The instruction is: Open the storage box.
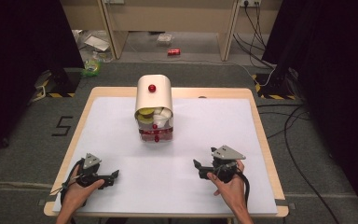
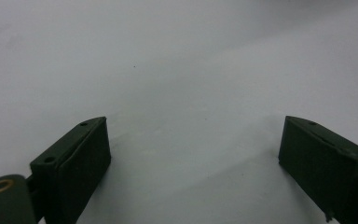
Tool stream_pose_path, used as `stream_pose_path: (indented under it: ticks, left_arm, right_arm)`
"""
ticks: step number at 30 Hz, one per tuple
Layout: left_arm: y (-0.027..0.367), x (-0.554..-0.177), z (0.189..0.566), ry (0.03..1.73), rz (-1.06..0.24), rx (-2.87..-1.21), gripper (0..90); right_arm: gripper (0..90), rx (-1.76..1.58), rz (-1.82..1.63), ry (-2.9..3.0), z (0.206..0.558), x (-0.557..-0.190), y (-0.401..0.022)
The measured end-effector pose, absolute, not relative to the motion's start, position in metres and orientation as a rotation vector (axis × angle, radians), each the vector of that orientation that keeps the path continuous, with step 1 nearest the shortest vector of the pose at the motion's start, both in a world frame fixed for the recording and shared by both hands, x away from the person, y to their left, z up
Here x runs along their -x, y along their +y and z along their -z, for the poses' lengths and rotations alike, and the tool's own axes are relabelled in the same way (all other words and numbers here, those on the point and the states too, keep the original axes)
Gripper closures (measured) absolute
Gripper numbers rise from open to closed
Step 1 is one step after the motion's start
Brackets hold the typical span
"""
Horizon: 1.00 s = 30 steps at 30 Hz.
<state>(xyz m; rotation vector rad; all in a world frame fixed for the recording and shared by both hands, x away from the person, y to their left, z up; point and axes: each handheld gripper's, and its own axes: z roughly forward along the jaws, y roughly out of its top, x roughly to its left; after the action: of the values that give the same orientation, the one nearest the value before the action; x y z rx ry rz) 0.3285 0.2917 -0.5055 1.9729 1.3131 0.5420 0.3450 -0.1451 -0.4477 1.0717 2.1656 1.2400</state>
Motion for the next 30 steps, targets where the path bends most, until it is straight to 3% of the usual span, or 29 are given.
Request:
stream_pose_path:
  ticks: [30]
  left_arm:
    - [0.292, -0.329, 0.506, 1.313, -0.542, -1.973, 8.1]
  right_arm:
    - [24.5, -0.899, -1.424, 2.12, 0.399, -0.368, -0.084]
